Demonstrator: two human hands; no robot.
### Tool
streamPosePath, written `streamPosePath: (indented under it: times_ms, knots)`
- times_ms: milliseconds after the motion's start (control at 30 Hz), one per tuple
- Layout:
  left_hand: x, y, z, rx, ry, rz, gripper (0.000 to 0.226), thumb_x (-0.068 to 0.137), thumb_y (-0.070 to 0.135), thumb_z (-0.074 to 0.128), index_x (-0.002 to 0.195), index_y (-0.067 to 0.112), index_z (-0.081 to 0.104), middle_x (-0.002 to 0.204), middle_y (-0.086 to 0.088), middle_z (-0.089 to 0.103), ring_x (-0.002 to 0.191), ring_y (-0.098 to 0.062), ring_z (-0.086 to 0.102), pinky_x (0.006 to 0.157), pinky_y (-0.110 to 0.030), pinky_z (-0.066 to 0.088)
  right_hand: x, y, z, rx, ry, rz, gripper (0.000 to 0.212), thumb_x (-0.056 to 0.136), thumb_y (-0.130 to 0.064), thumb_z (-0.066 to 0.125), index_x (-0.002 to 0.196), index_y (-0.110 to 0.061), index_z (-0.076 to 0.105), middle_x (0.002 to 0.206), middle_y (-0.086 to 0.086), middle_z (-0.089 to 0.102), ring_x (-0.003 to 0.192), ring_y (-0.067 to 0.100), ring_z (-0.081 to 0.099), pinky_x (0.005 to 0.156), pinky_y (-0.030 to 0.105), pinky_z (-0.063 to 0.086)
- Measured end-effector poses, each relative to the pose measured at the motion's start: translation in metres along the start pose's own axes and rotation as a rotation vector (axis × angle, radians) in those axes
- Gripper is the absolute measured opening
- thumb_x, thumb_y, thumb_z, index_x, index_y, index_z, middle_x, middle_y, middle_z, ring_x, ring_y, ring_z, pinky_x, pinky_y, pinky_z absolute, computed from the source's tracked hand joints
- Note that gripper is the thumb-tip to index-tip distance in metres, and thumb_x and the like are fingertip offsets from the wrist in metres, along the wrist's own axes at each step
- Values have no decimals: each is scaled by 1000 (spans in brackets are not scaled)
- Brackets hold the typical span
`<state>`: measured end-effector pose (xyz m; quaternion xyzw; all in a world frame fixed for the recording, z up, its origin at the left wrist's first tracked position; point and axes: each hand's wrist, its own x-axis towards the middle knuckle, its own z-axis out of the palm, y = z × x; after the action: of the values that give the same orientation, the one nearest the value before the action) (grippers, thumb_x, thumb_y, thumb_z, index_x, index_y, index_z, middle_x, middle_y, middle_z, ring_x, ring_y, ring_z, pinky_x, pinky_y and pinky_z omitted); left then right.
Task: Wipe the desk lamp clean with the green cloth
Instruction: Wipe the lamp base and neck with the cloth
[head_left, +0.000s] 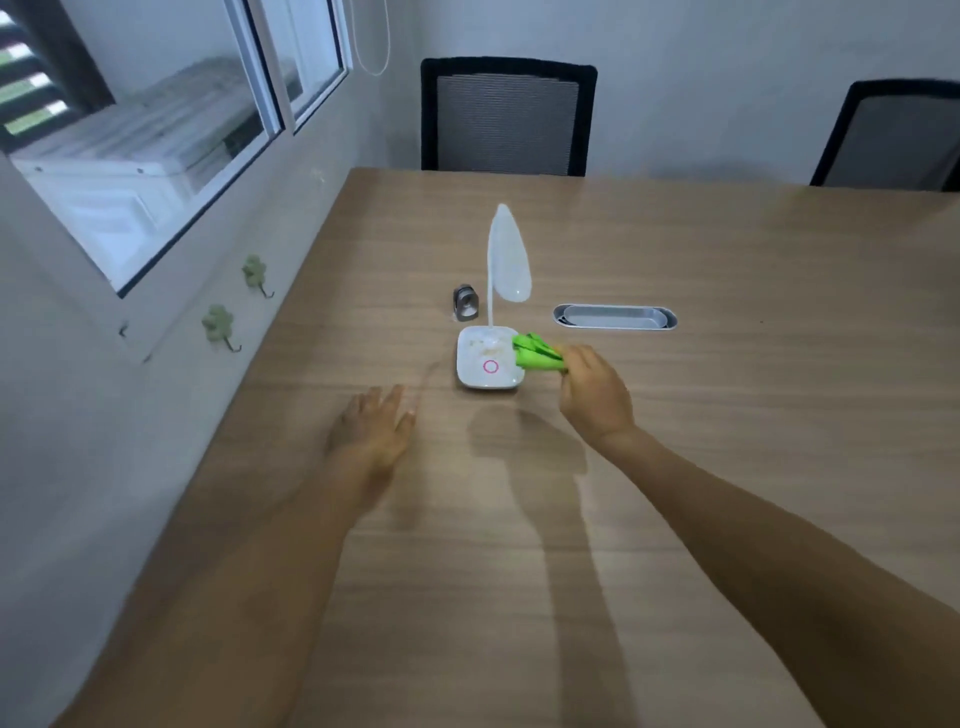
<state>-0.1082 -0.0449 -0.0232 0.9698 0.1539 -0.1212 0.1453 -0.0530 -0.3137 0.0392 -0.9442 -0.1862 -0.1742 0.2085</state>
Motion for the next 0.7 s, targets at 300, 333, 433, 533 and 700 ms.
streamPosePath:
  times_ms: [300,333,433,533,700]
  knots:
    - [-22,-13,42,53,125,-11,62,91,59,11,149,38,12,162,0,7,149,-23,3,119,-48,4,55,0,28,55,-11,479,29,88,-8,46,115,-7,56,116,17,62,104,38,59,78,40,49]
    - [-22,-13,44,55,164,-6,64,89,60,9,149,39,14,162,0,10,149,-23,5,119,-48,5,61,0,33,58,-8,468,29,88,-7,45,115,-6,56,117,17,62,104,38,59,78,40,49]
    - [-20,-13,48,52,228,-1,71,82,63,4,148,39,19,161,-1,15,149,-23,9,118,-48,7,79,-3,45,99,-21,422,31,86,-3,46,115,-6,57,118,17,61,104,38,59,80,42,49]
    - [-17,-15,52,53,270,3,73,81,64,5,147,38,25,160,-2,21,148,-24,15,118,-48,10,90,-4,59,152,-71,370,31,86,-5,51,115,-9,59,117,18,62,104,39,59,79,41,51]
    - [-14,-18,55,52,288,-1,73,80,64,12,146,38,29,158,-2,25,147,-25,18,117,-47,13,85,0,71,68,-209,212,46,77,7,46,118,-8,59,115,21,64,104,41,56,83,41,53]
